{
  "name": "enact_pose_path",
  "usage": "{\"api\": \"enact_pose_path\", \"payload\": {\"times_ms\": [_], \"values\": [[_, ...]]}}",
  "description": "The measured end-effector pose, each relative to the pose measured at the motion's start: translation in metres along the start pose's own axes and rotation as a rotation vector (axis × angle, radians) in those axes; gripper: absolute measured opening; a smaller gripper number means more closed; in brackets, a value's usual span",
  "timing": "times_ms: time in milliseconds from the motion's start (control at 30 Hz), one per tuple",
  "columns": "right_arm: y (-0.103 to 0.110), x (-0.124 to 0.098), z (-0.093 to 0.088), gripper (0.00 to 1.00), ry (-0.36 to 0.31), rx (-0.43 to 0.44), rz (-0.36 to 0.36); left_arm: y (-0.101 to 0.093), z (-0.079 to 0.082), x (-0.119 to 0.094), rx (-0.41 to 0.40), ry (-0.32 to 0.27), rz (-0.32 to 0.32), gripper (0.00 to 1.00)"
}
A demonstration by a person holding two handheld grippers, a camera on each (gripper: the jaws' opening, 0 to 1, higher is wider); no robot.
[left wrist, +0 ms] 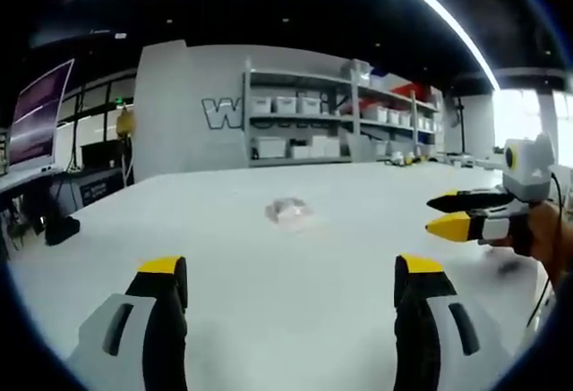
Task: Open the resealable bag by pulling the two sides of the seal apart until the entire bag opening is separated and visibly accessible.
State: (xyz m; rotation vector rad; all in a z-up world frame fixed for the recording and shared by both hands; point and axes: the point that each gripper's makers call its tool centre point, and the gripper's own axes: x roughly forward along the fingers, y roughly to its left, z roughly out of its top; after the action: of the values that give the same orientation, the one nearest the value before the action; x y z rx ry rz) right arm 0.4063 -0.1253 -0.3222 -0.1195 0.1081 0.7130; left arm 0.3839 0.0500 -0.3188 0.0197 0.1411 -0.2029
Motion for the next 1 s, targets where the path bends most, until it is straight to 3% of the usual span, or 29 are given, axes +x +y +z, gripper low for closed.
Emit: {"api": "enact_pose_path", "payload": {"times_ms": [1000], "values": [[0.0001,0.0043,0.0034,0.37,0.001,-0.029,0.014,-0.0042,-0.003,0.0072,0.027,-0.016,-0.002,0.93]]}}
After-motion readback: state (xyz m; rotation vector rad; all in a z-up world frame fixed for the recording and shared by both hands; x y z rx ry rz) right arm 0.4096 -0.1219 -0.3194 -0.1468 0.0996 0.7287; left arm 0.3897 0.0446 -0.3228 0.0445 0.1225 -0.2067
